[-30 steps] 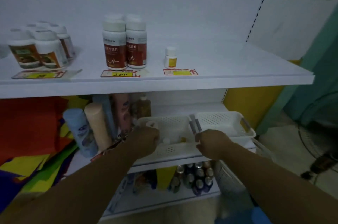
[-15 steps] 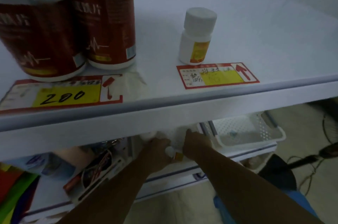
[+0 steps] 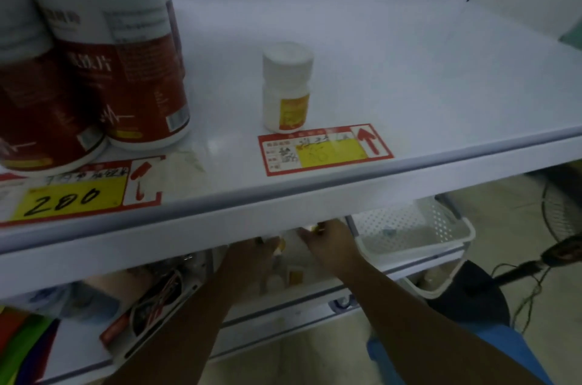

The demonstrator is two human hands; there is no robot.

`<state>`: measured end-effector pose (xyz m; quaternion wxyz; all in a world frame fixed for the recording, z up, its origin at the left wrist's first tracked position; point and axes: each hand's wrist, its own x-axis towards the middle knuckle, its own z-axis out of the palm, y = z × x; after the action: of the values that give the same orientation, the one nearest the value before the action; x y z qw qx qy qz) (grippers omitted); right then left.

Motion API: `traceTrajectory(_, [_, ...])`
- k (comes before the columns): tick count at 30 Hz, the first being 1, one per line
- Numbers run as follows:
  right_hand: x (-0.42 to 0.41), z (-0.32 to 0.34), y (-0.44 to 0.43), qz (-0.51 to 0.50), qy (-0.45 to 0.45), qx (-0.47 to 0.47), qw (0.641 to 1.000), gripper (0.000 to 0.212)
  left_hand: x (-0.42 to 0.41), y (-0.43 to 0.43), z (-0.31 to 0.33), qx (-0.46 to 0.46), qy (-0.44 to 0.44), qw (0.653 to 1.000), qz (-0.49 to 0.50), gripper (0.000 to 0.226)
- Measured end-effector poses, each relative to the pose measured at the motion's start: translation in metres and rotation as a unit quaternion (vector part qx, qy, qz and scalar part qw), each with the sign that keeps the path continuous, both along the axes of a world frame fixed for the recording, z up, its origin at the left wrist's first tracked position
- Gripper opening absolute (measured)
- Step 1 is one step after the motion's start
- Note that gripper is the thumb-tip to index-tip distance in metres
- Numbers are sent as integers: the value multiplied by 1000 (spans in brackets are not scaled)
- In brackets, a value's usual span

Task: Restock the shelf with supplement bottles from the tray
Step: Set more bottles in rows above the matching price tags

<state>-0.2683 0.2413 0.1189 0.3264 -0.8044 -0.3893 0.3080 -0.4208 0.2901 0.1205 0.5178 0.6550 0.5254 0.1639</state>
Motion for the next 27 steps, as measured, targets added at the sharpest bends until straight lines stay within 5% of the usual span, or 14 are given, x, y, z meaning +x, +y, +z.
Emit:
traceTrajectory(5, [0,44,-35,-12,356,80,931,28,-6,-37,57,-88,-165,975,116,19])
traceTrajectory(12, [-3,97,-95,34,485,129,864,20,-11,-113,111,-79,-237,956,154,21])
traceTrajectory(16, [12,134,-123,101,475,179,856,35,-3,-145,148,7,-289,945,156,19])
traceTrajectory(21, [30,184,-155,182,397,257,862,14,0,-174,182,52,-318,938,129,30])
traceTrajectory(24, [30,211,-163,218,372,296,852,34,4,-185,199,89,-325,931,144,33])
traceTrajectory(27, [25,227,-164,235,330,316,858,21,6,-188,211,134,-307,929,160,26])
